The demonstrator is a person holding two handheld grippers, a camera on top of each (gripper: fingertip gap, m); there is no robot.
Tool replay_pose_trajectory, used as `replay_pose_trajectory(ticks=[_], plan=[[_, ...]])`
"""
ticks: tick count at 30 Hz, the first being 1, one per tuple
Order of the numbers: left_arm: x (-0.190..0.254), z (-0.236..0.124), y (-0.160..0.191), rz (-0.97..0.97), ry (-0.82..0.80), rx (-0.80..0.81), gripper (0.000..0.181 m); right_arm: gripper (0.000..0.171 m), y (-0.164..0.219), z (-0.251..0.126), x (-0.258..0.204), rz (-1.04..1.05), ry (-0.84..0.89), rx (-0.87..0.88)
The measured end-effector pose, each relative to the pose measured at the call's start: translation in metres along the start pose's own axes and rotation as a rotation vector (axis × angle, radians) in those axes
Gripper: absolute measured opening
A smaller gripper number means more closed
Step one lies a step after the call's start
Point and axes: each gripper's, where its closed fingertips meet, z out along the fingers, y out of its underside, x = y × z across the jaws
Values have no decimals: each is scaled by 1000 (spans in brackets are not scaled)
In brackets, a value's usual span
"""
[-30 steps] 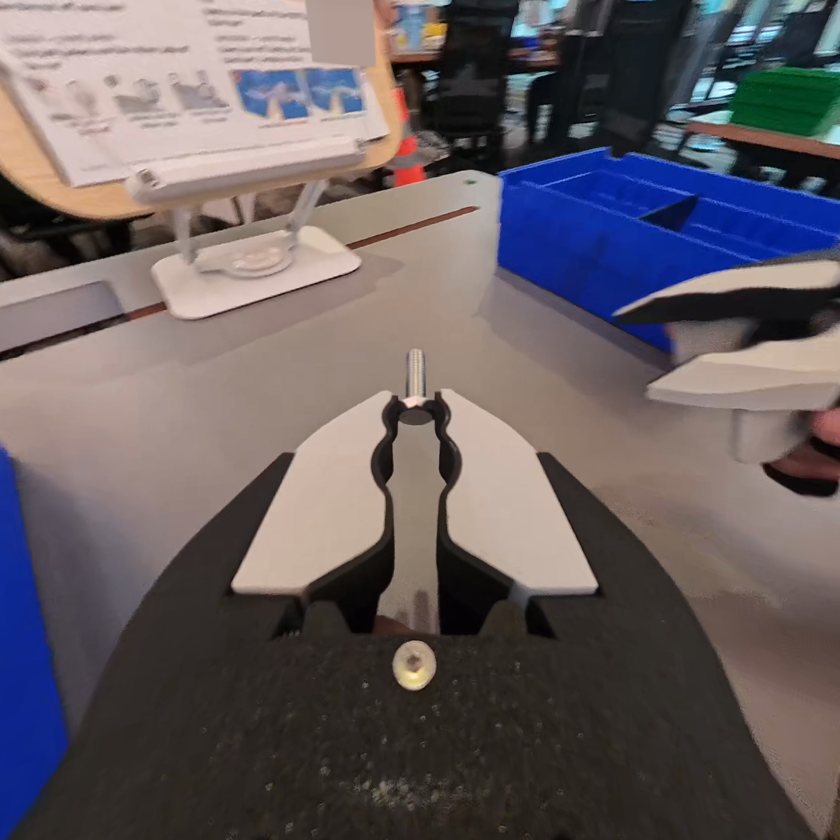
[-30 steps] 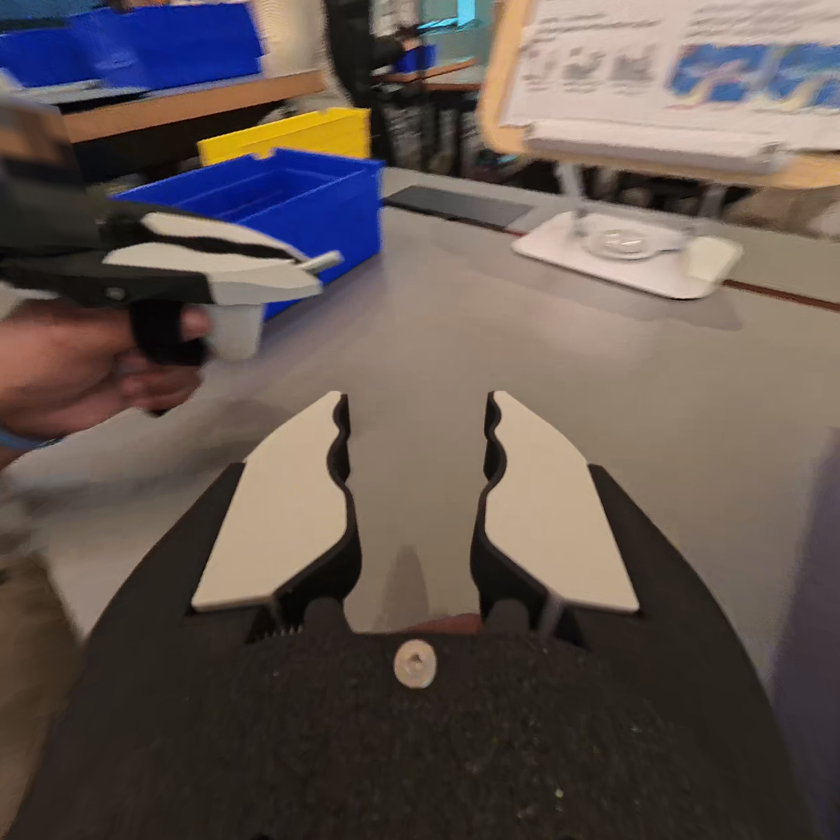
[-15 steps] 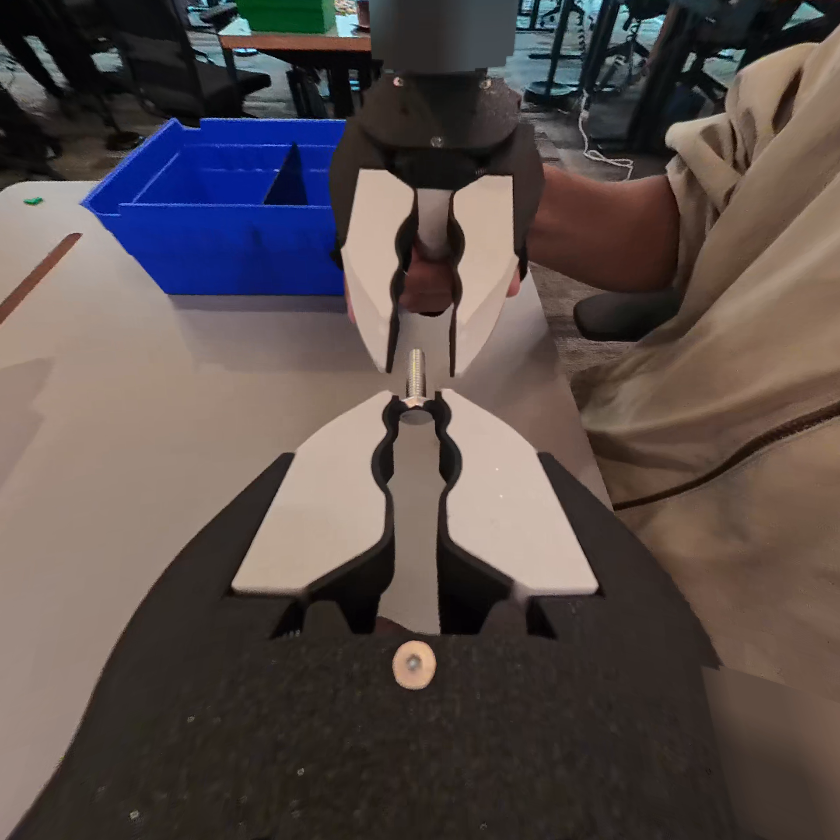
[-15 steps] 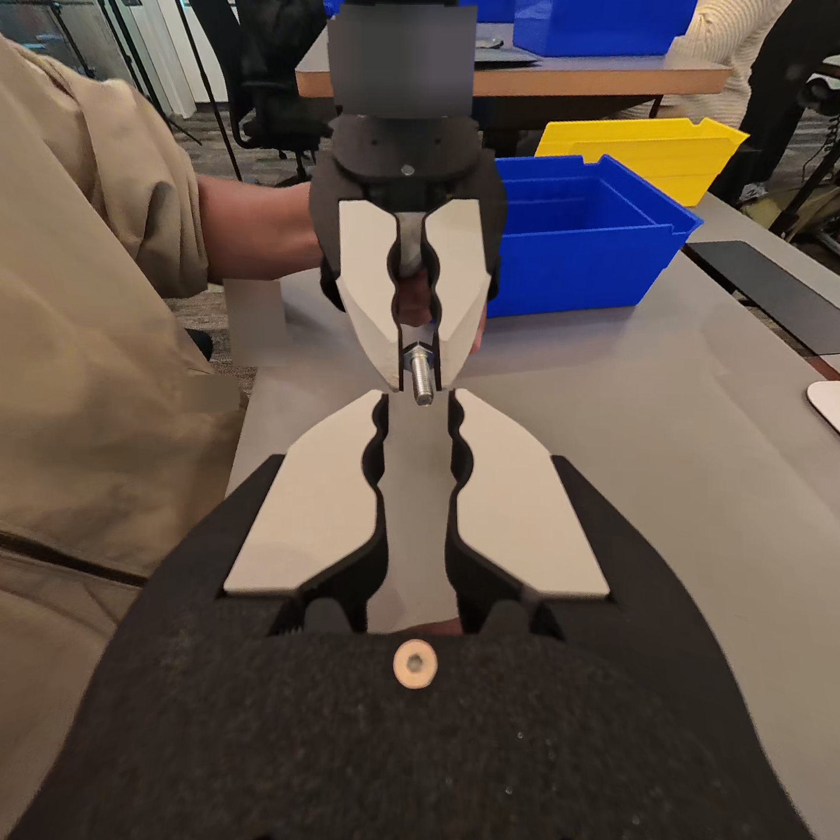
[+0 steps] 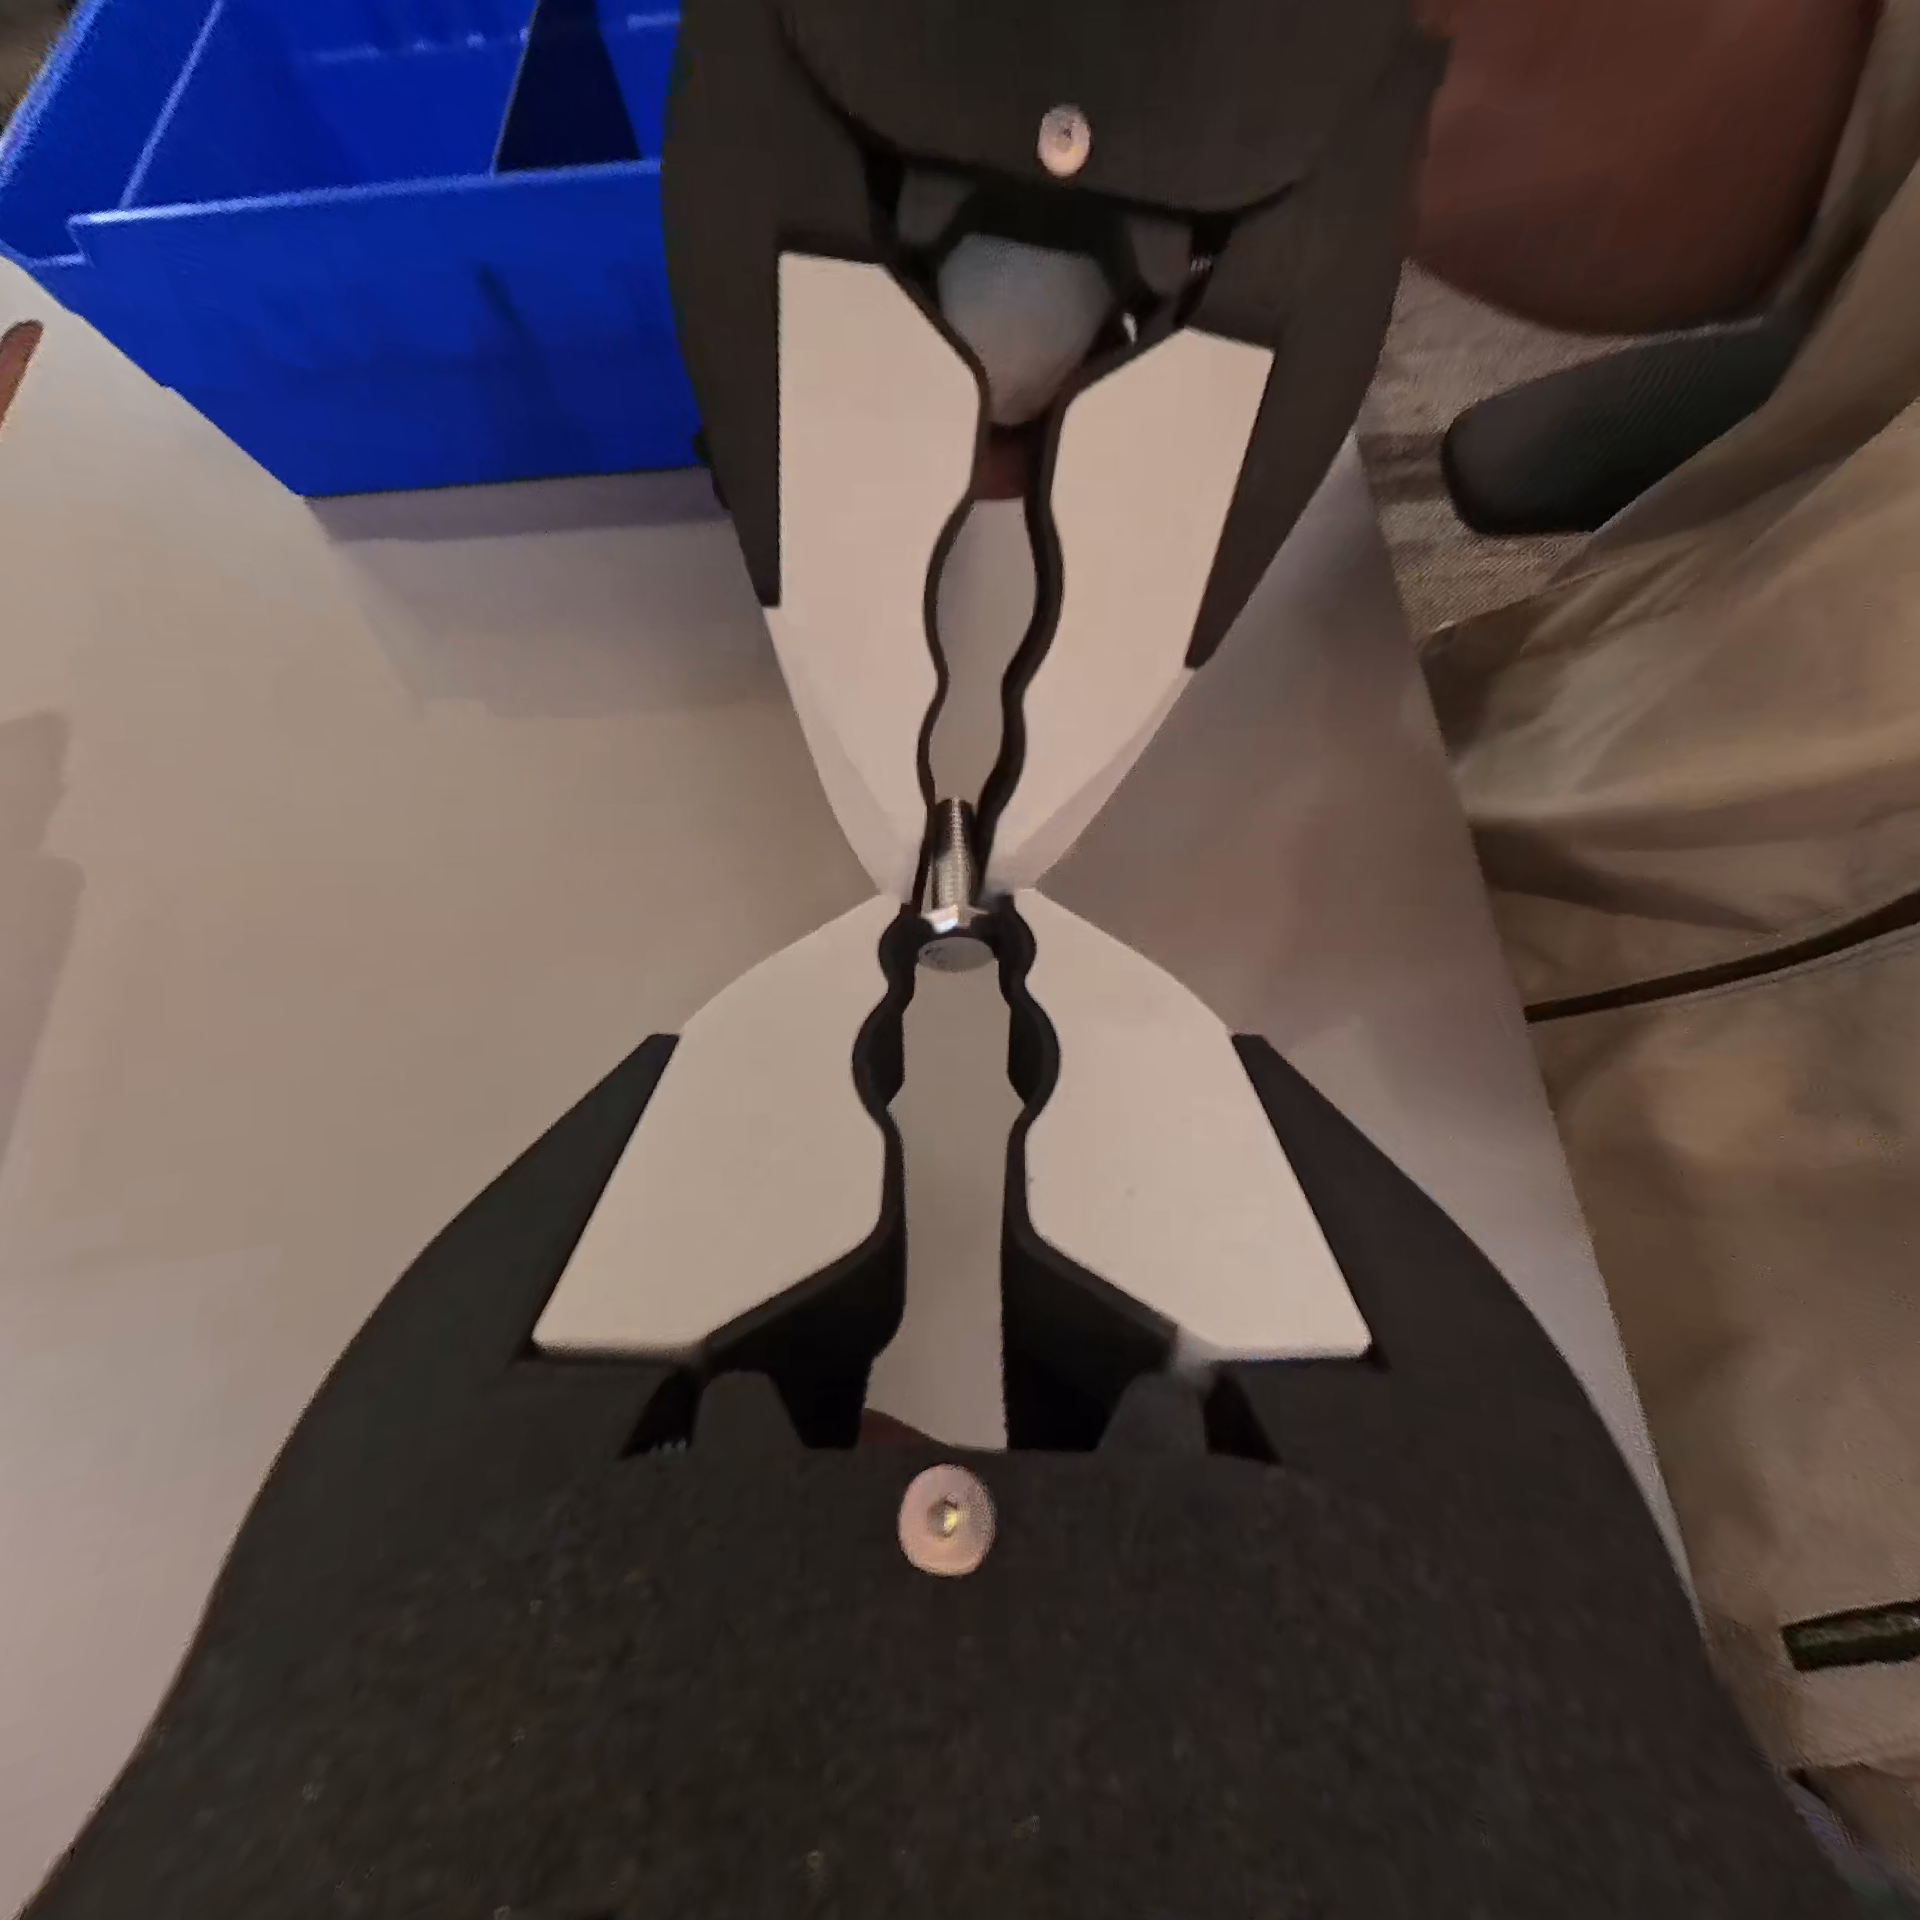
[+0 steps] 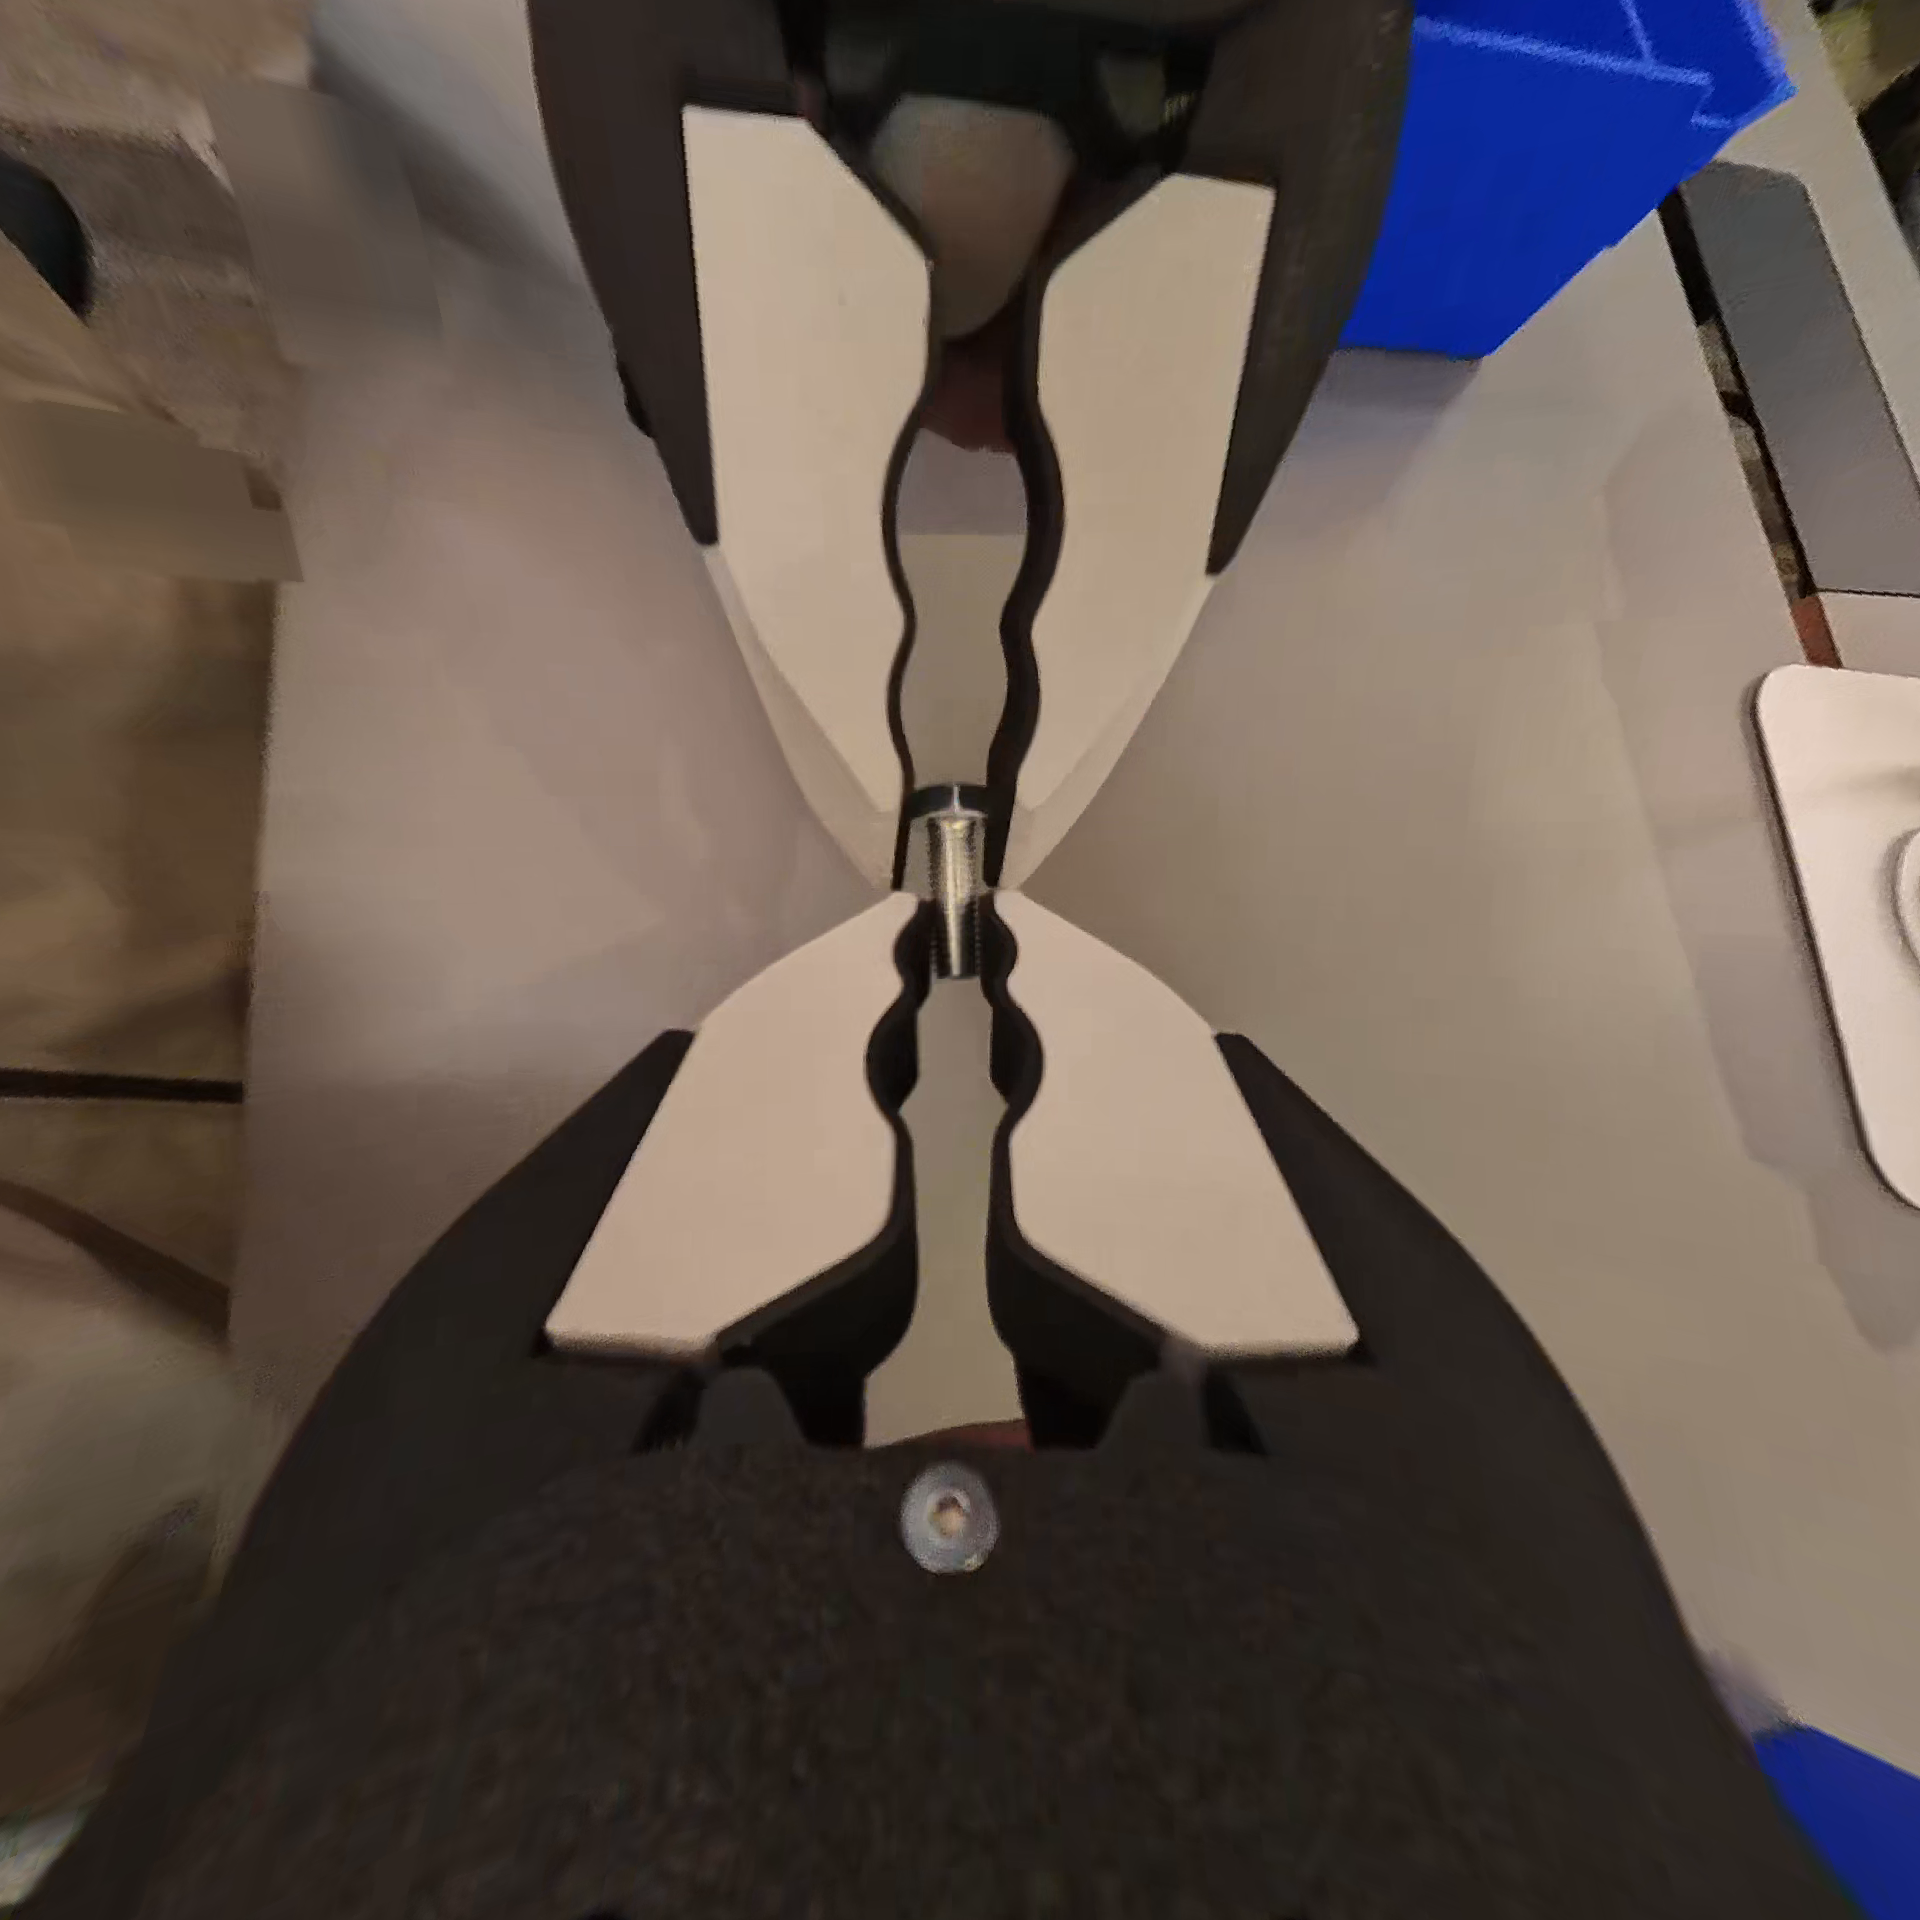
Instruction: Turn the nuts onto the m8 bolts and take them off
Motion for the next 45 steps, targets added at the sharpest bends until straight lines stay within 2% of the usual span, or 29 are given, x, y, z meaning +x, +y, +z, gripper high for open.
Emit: replay_pose_trajectory(ticks=[3,10,15,20,24,27,31,36,45], plan=[[-2,3,5,7,-13,-31,15,8,6,5,1,-20,-8,-47],[-5,2,4,-24,-36,33,15,7,5,7,3,2,-15,-16],[-13,-14,3,-95,-117,140,34,7,11,0,15,69,44,24],[-39,-45,4,-264,-379,371,52,7,5,-13,27,217,194,195],[-58,-71,18,-388,-686,505,65,7,2,-19,41,410,404,344],[-68,-82,43,-483,-912,496,77,7,8,-16,42,553,499,433],[-62,-83,59,-606,-1028,453,91,7,22,-17,41,668,622,501],[-50,-98,64,-650,-1176,455,92,7,23,-22,31,635,693,511],[-49,-87,74,-706,-1132,411,93,7,25,-17,25,633,677,491]])
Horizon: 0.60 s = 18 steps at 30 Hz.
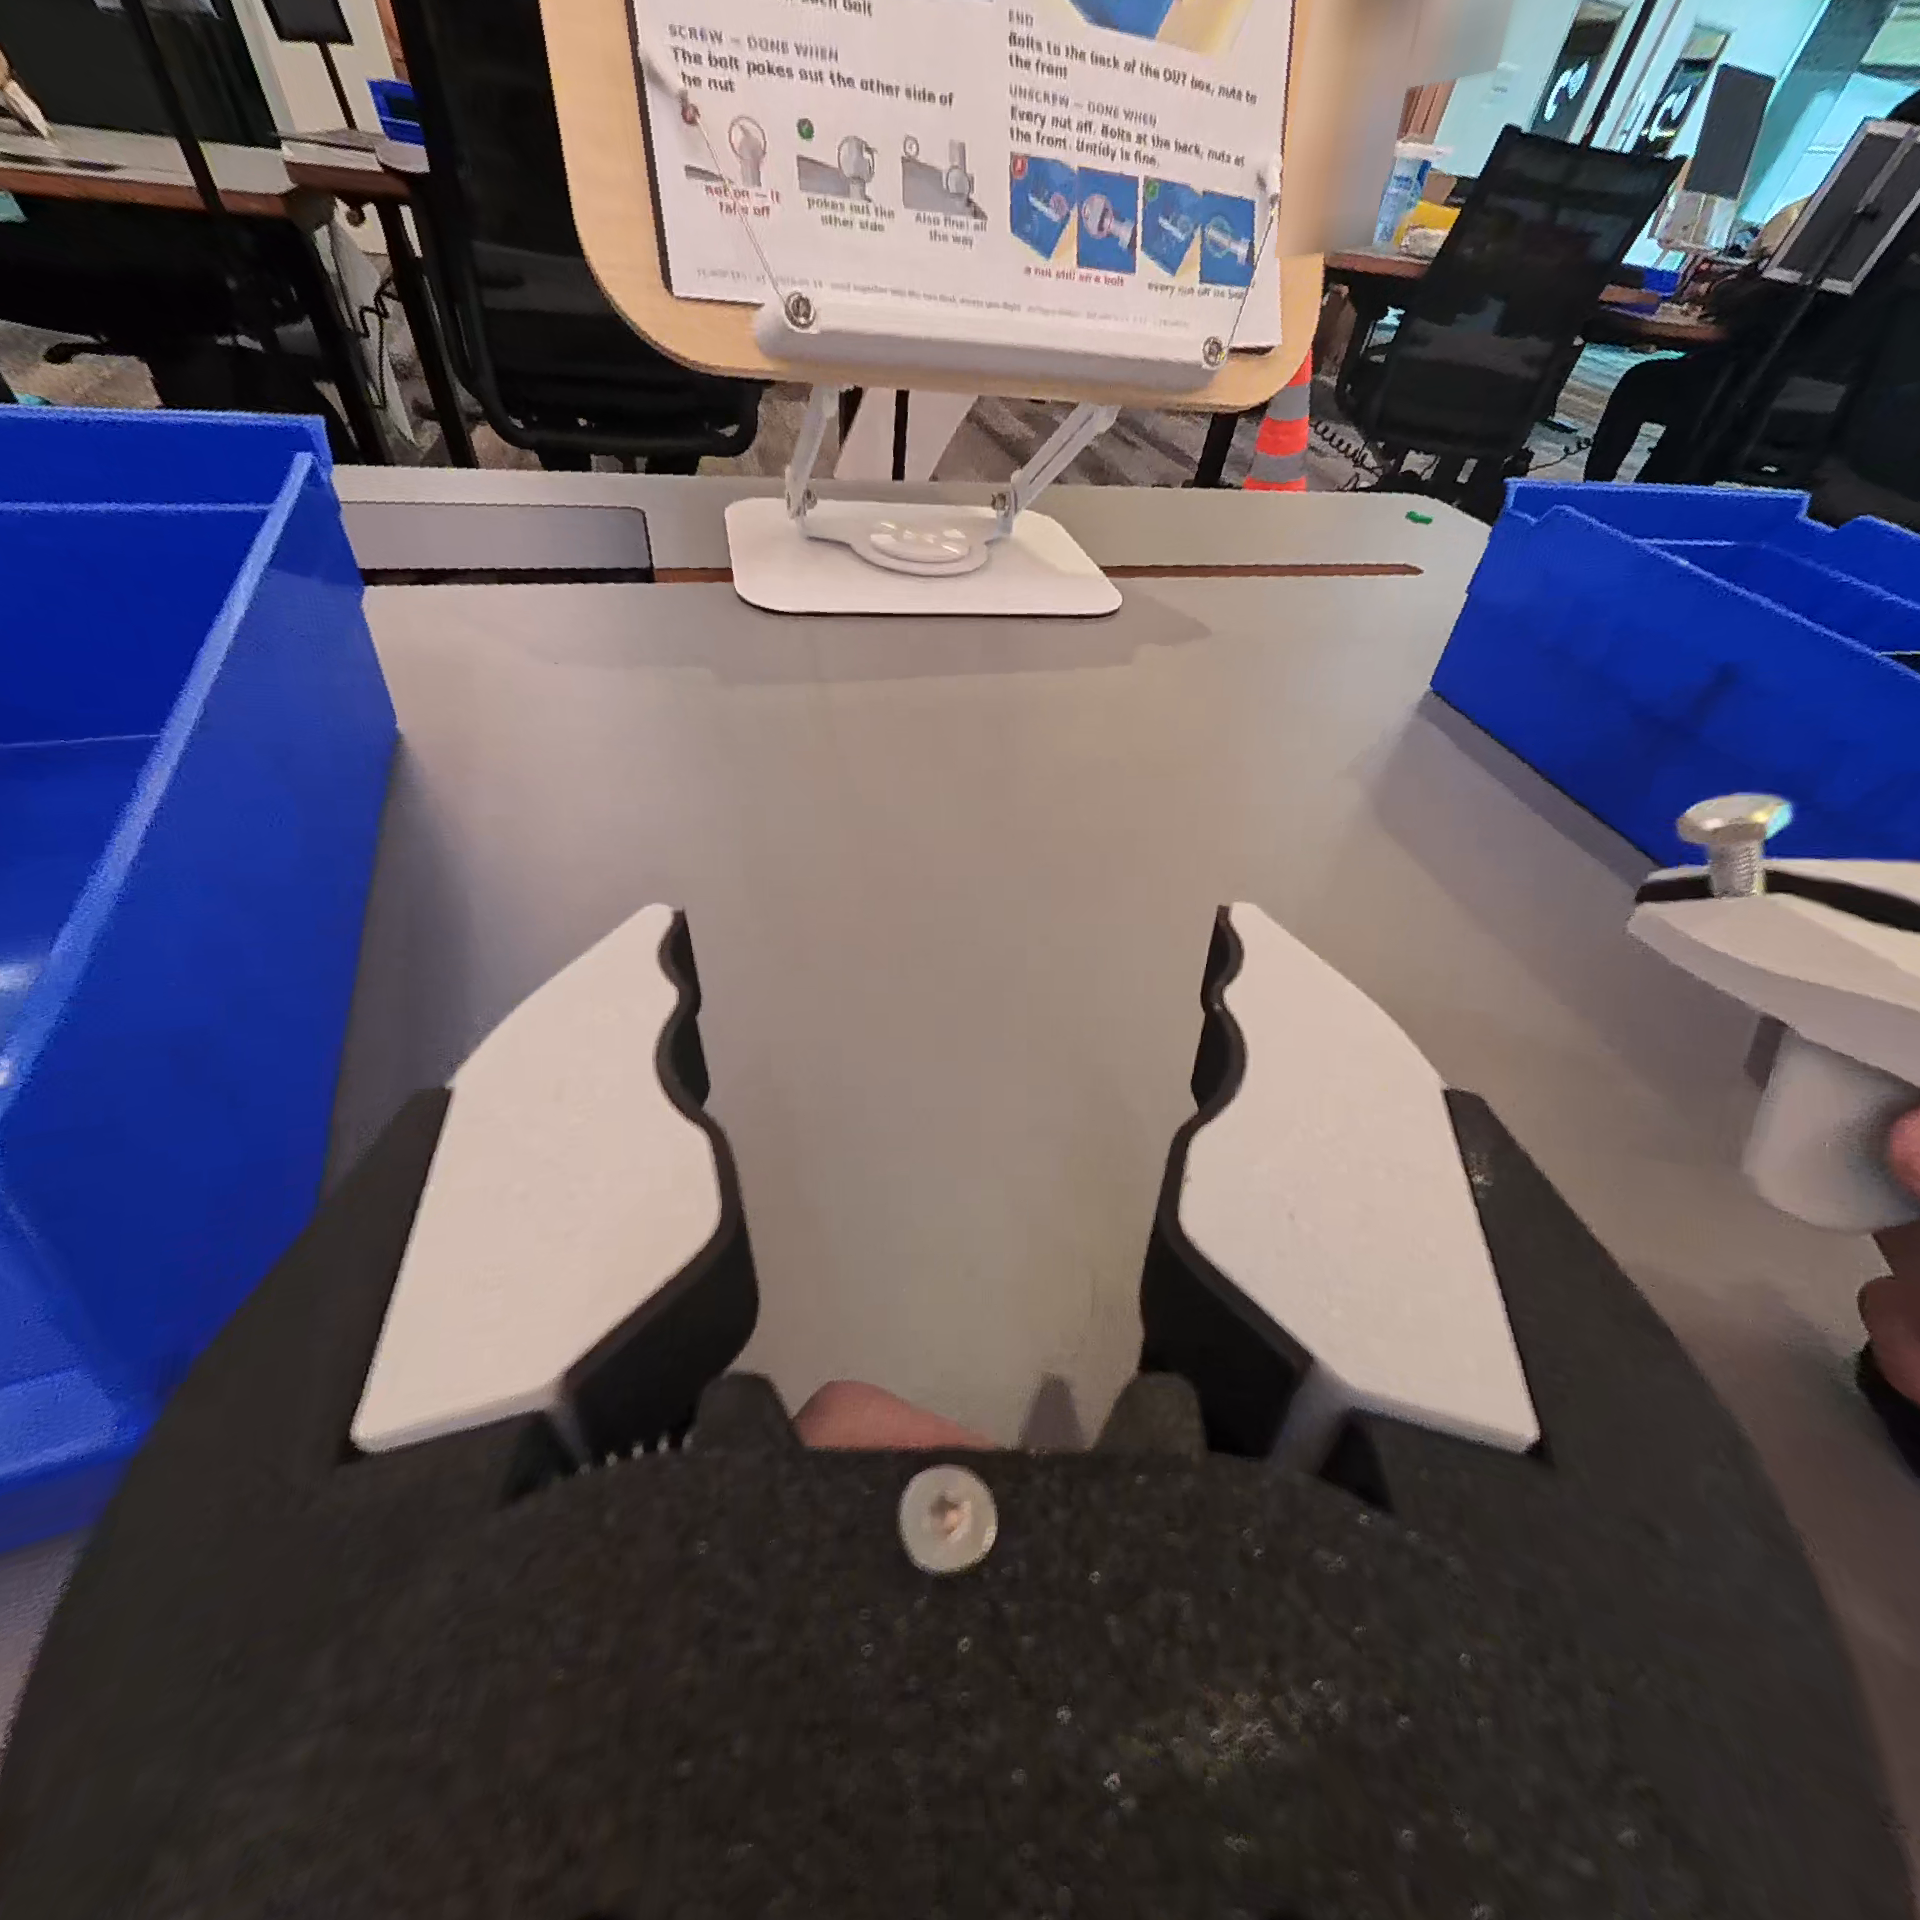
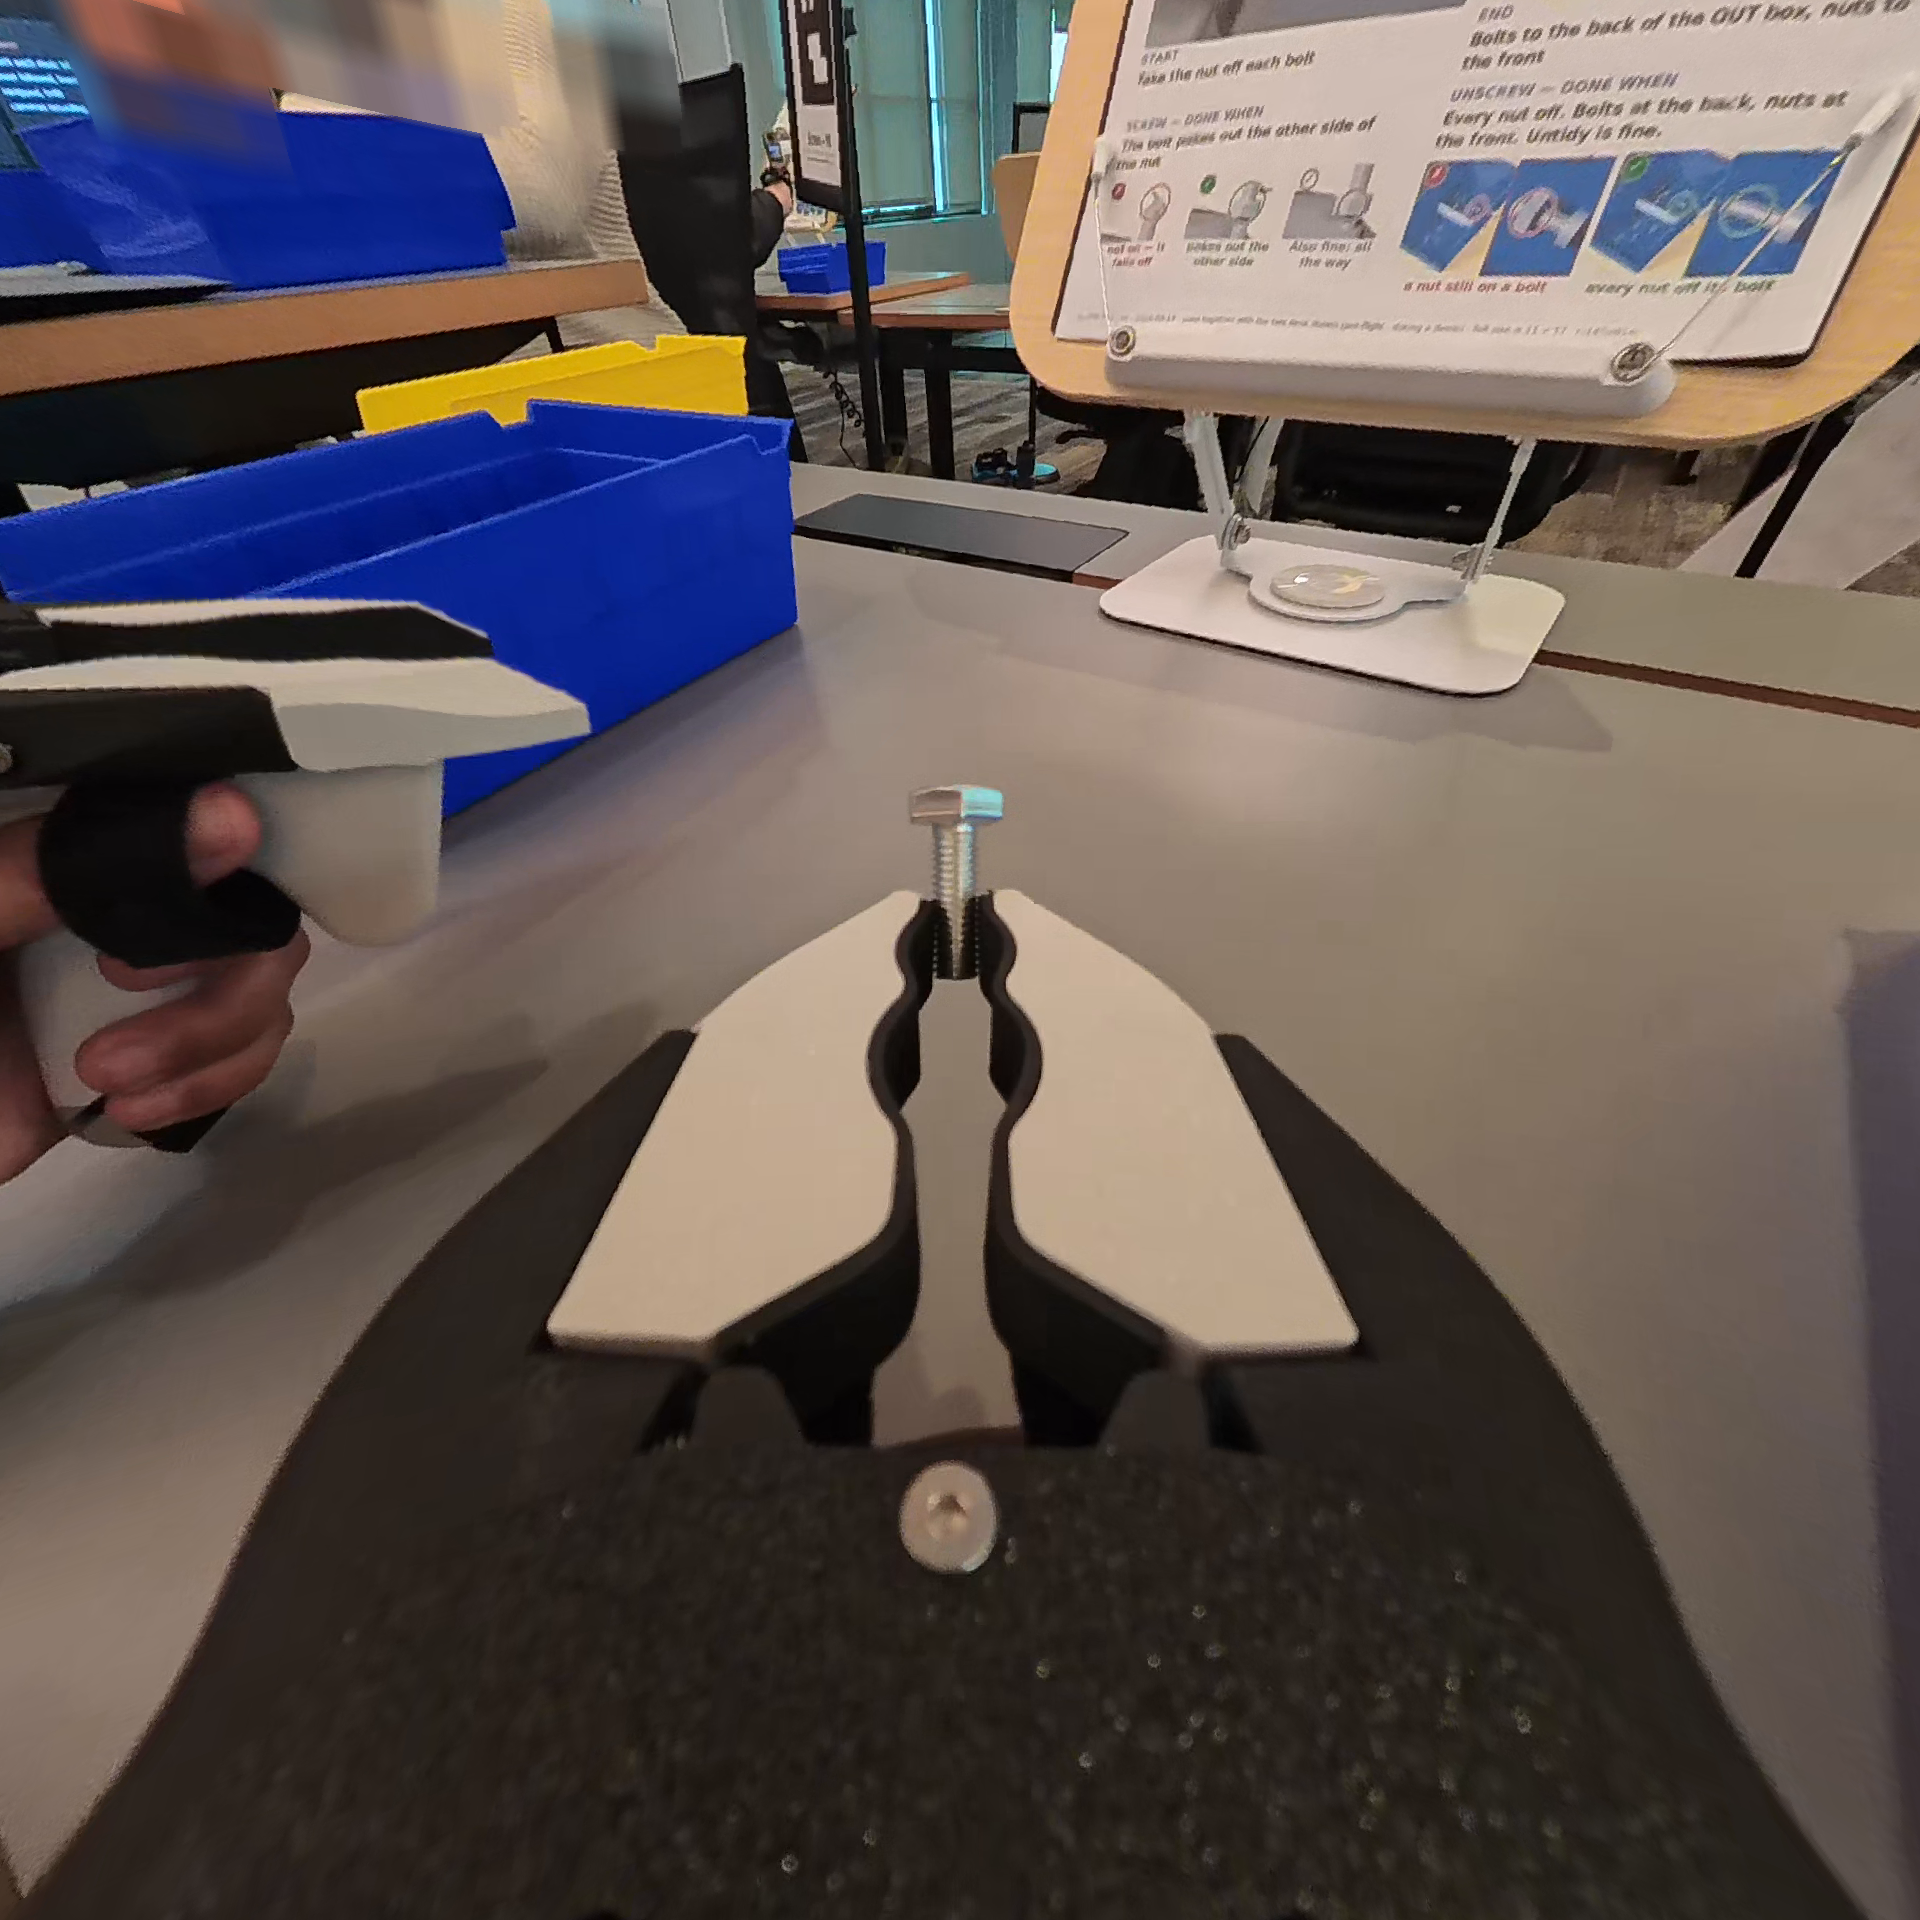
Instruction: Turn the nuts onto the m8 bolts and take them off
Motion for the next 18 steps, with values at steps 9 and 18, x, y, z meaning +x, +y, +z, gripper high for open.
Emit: replay_pose_trajectory(ticks=[9,18], plan=[[11,2,6,11,48,-28,88,7,-20,-12,26,-21,73,1],[15,3,11,3,74,-52,86,7,-72,-110,180,-31,430,-115]])
